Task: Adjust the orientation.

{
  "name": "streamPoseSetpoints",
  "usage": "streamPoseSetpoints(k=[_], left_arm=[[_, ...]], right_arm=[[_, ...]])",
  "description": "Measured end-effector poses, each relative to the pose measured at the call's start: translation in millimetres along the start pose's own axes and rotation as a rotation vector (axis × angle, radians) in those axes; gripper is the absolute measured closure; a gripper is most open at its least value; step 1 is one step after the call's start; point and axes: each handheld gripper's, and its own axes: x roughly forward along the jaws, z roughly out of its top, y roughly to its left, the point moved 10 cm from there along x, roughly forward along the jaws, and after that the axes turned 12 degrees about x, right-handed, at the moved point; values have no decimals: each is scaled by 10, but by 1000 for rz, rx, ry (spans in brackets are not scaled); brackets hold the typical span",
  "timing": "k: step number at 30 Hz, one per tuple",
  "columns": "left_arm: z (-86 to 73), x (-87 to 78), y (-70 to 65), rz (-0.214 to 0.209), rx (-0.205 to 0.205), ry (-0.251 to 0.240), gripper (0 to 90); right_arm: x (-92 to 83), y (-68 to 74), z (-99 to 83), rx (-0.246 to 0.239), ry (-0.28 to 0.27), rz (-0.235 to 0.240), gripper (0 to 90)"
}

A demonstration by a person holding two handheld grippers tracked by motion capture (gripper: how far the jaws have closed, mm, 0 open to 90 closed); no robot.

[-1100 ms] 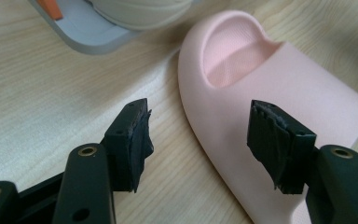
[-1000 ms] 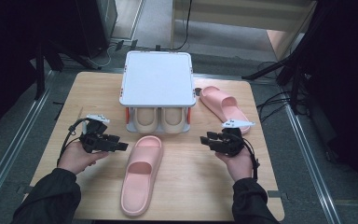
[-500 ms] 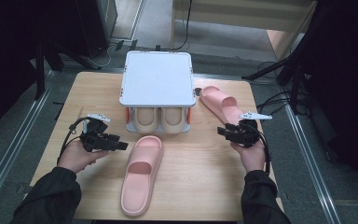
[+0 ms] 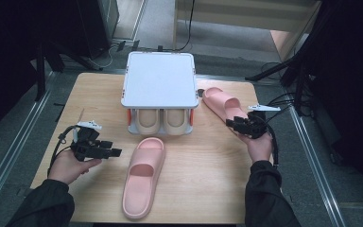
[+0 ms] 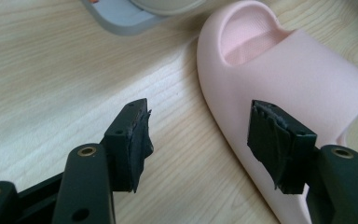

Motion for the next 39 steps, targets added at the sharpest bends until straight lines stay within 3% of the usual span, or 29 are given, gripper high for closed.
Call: streamPoseSetpoints(k=[22, 39], left_arm=[[-356, -234, -6, 52, -81, -4, 397], [-544, -364, -4, 78, -126, -9, 404]], right_arm=[[540, -211, 246, -8, 39, -53, 524], [787, -269, 299, 0, 66, -80, 607]])
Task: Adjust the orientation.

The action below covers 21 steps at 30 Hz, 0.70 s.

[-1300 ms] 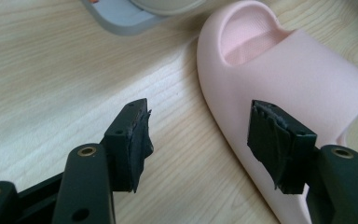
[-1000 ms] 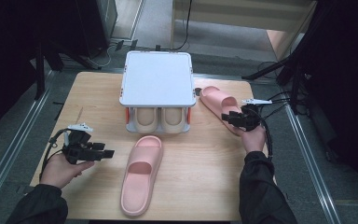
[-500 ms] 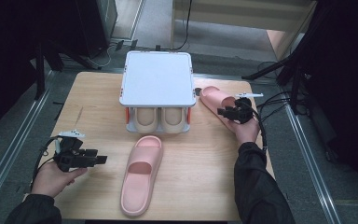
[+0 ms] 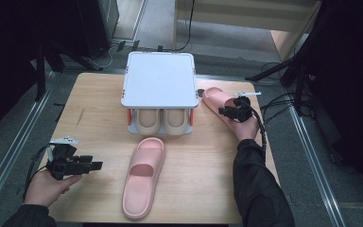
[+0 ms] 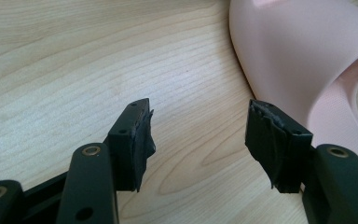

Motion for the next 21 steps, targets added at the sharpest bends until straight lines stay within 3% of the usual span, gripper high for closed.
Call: streamPoseSetpoints(k=[3, 5, 8, 13, 15, 16, 21], left_arm=[[-9, -8, 3, 1, -3, 2, 406], [-7, -9, 3, 2, -2, 1, 406], [10, 2, -6, 1, 1, -3, 406], [33, 12, -11, 0, 8, -3, 413], [67, 5, -28, -5, 21, -21, 422], [100, 0, -38, -5, 31, -35, 423], [138, 24, -52, -13, 44, -34, 422]], right_arm=[[13, 1, 9, 4, 1, 2, 664], [11, 20, 17, -12, -1, 9, 747], [-10, 38, 48, -38, -16, -19, 784], [-80, 46, 99, -30, -46, -26, 851], [-137, 52, 140, -15, -61, -22, 853], [-187, 56, 167, 28, -67, -1, 855], [-291, 73, 199, 43, -79, 11, 855]])
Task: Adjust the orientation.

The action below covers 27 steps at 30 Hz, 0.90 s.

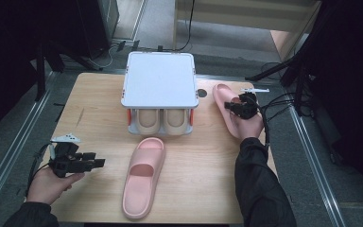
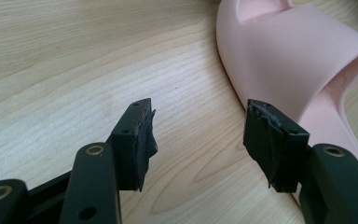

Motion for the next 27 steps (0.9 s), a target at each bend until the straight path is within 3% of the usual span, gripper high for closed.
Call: streamPoseSetpoints(k=[10, 17, 27], left_arm=[[164, 156, -14, -35, 38, 21, 403], [365, 308, -79, -81, 95, 17, 402], [540, 478, -149, -127, 144, 32, 400]], right_arm=[[-334, 120, -54, 2, 4, 22, 854], [-568, 250, -219, -34, 10, 19, 854], [-821, 453, -396, -45, 13, 39, 853]])
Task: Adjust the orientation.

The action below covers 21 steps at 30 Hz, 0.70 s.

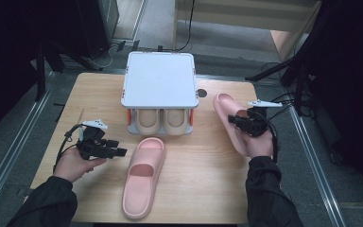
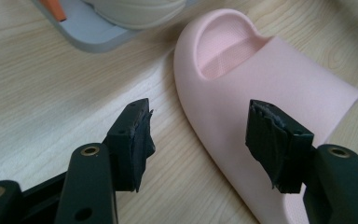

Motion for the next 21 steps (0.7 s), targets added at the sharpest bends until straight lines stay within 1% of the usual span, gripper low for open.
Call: streamPoseSetpoints(k=[1, 2, 3, 5, 6, 7, 8, 9, 10, 11, 12, 13, 14, 15, 16, 17, 18, 19, 20, 21], left_arm=[[0, 0, 0, 0, 0, 0, 399], [27, 20, -6, -6, 5, 3, 399], [27, 20, -6, -6, 5, 3, 399], [54, 34, -10, -9, 11, 2, 399], [86, 53, -13, -14, 12, -1, 399], [86, 53, -13, -14, 12, -1, 399], [117, 73, -21, -20, 14, -2, 400], [117, 73, -21, -20, 14, -2, 401], [127, 83, -24, -24, 20, 0, 402], [137, 94, -31, -26, 19, 1, 402], [150, 112, -39, -31, 19, 5, 401], [150, 112, -39, -31, 19, 5, 401], [158, 118, -39, -34, 24, 10, 400], [166, 120, -39, -34, 26, 7, 400], [173, 120, -42, -35, 21, 2, 401], [173, 120, -42, -35, 21, 2, 400], [172, 125, -42, -36, 17, 2, 400], [172, 125, -42, -36, 17, 2, 400], [172, 125, -42, -36, 17, 3, 400], [172, 124, -43, -36, 18, 3, 400]], right_arm=[[0, 0, 0, 0, 0, 0, 853], [-50, 65, -28, -11, -5, 8, 853], [-50, 65, -28, -11, -5, 8, 853], [-104, 141, -68, -17, -8, 14, 853], [-155, 220, -125, -23, -2, 23, 853], [-155, 220, -125, -23, -2, 23, 853], [-198, 300, -193, -29, 3, 33, 853], [-198, 300, -193, -29, 3, 33, 853], [-235, 380, -264, -39, 13, 40, 852], [-235, 380, -264, -39, 13, 40, 852], [-272, 469, -332, -51, 22, 48, 852], [-272, 469, -332, -51, 22, 48, 852], [-305, 553, -389, -67, 25, 55, 852], [-320, 594, -416, -78, 27, 61, 852], [-333, 634, -446, -81, 31, 65, 852], [-333, 634, -446, -81, 31, 65, 852], [-351, 716, -516, -81, 36, 80, 851], [-351, 716, -516, -81, 36, 80, 851], [-366, 793, -613, -82, 46, 93, 851], [-369, 821, -648, -78, 52, 99, 851]])
